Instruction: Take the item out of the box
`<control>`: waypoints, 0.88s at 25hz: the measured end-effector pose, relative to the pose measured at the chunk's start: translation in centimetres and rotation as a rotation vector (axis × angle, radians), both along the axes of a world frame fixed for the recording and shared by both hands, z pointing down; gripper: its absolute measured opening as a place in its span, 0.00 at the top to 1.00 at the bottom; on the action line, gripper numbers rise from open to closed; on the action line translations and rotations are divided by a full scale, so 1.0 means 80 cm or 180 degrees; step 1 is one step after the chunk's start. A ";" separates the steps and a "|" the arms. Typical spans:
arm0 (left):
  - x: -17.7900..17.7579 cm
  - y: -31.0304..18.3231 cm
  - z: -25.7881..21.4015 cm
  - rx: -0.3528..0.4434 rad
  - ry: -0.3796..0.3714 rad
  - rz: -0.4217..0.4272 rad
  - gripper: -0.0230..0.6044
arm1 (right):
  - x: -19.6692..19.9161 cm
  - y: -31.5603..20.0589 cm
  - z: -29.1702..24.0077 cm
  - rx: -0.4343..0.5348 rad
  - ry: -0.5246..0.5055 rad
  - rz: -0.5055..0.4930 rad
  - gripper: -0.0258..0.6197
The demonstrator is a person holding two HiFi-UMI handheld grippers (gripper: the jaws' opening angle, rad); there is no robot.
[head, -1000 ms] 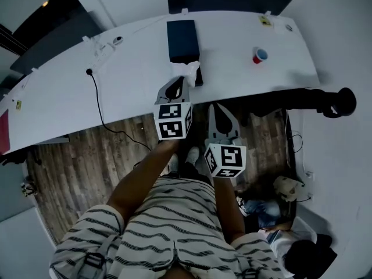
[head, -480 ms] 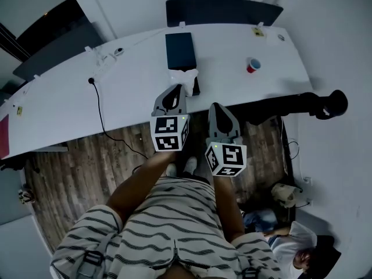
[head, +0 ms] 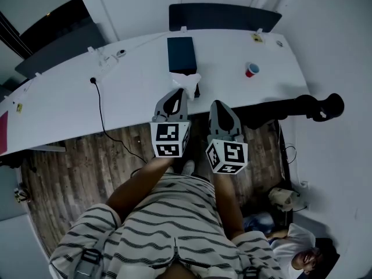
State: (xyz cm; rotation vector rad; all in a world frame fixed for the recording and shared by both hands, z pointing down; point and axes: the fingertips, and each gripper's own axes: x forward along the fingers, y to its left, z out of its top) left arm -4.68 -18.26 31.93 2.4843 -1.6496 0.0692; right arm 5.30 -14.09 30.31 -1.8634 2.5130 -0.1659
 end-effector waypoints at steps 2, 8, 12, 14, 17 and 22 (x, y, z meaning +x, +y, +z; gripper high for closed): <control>0.000 0.002 -0.004 0.0041 -0.0012 0.0006 0.92 | 0.000 -0.001 -0.004 0.0025 -0.0004 0.0012 0.93; 0.007 0.012 0.003 0.0085 -0.0099 0.0044 0.92 | 0.009 0.002 -0.006 0.0071 0.0028 0.0041 0.93; 0.011 0.017 -0.004 0.0132 -0.0149 0.0115 0.92 | 0.010 0.002 -0.006 0.0066 0.0026 0.0050 0.93; 0.013 0.020 -0.004 0.0142 -0.0163 0.0122 0.92 | 0.012 0.001 -0.006 0.0068 0.0027 0.0057 0.93; 0.014 0.022 -0.005 0.0165 -0.0175 0.0124 0.92 | 0.019 -0.002 -0.008 0.0081 -0.0008 0.0081 0.93; 0.017 0.026 -0.008 0.0212 -0.0204 0.0124 0.92 | 0.025 0.000 -0.012 0.0100 -0.0020 0.0099 0.93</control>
